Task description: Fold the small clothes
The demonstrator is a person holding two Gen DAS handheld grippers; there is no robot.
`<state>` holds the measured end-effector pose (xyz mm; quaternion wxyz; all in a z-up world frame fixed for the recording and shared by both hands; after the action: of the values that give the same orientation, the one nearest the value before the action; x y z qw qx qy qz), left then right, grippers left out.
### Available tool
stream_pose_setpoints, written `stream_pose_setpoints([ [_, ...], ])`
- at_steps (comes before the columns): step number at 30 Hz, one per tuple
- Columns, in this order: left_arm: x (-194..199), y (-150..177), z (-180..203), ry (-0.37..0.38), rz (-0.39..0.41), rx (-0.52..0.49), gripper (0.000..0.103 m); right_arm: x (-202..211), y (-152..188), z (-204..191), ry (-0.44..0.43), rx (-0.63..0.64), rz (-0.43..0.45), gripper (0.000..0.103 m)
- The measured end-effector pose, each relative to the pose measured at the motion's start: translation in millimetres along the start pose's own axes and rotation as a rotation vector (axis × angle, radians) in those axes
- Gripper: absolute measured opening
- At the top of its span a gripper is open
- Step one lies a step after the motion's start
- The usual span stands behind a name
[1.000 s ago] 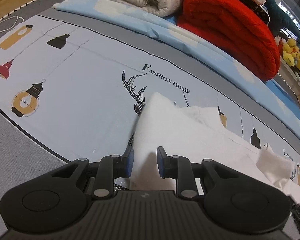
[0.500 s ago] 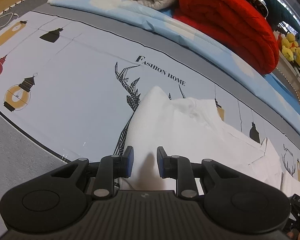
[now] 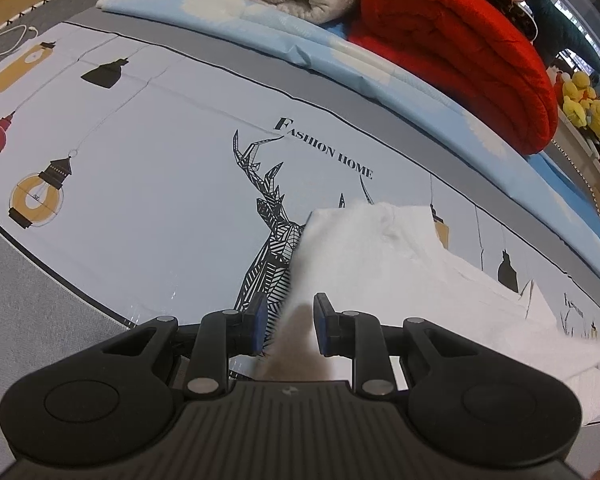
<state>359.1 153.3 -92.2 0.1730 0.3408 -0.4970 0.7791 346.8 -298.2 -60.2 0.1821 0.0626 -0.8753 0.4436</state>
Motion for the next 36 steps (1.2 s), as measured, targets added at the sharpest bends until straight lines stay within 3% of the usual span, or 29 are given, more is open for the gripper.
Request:
stream_pose_setpoints([
  [2,0,0,1,-0.003,0.001,-0.005,0.027,26,-18,-17,-0.032,0.049,0.139,0.0],
  [4,-1,2,3,-0.003,-0.002,-0.014,0.027,34,-21,-13,0.021,0.074,0.177,0.0],
  [7,-3,7,9,0.006,-0.013,-0.026,0.027,7,5,37,0.268,0.043,-0.021,0.0],
  [9,-4,10,14,0.019,-0.022,-0.034,0.027,0,19,74,0.373,-0.069,-0.113,0.0],
  [10,-5,12,16,0.026,-0.025,-0.037,0.027,0,19,80,0.388,-0.077,-0.115,0.0],
  [14,-8,19,21,0.048,-0.049,-0.034,0.027,14,-14,46,0.216,0.01,0.06,0.0],
  [16,-12,24,21,0.062,-0.072,-0.02,0.027,23,-27,42,0.199,0.032,0.142,0.0],
  [18,-15,29,23,0.074,-0.098,-0.013,0.027,17,-23,61,0.296,0.012,0.087,0.001],
  [21,-20,37,25,0.077,-0.126,-0.018,0.027,0,7,107,0.486,-0.049,-0.132,0.005],
  [22,-21,39,25,0.08,-0.132,-0.022,0.027,2,10,118,0.515,-0.078,-0.149,0.009],
  [24,-22,42,28,0.09,-0.139,-0.027,0.027,4,7,119,0.499,-0.085,-0.125,0.01],
  [26,-24,47,29,0.096,-0.152,-0.028,0.029,-1,-1,107,0.426,-0.096,-0.098,0.024],
  [28,-29,54,28,0.092,-0.168,-0.042,0.029,-1,-3,112,0.397,-0.131,-0.089,0.027],
  [32,-31,58,26,0.072,-0.176,-0.086,0.026,-10,7,127,0.455,-0.2,-0.159,0.027],
  [34,-30,57,26,0.054,-0.174,-0.108,0.022,-13,5,132,0.457,-0.22,-0.171,0.006],
  [36,-31,58,26,0.047,-0.176,-0.132,0.02,-12,-3,123,0.413,-0.197,-0.135,0.003],
])
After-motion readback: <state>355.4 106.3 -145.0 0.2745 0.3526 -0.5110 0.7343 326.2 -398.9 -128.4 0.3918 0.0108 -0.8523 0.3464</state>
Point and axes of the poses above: each gripper's, at about its wrist camera, not at the fingertips, and x roughly against the way its jaws point, z to its right, y to its underside, the point moved 7 cm from there along -x, roughly the way its jaws point, and after that the axes turned 14 degrees about z, right-handed, at the moved point
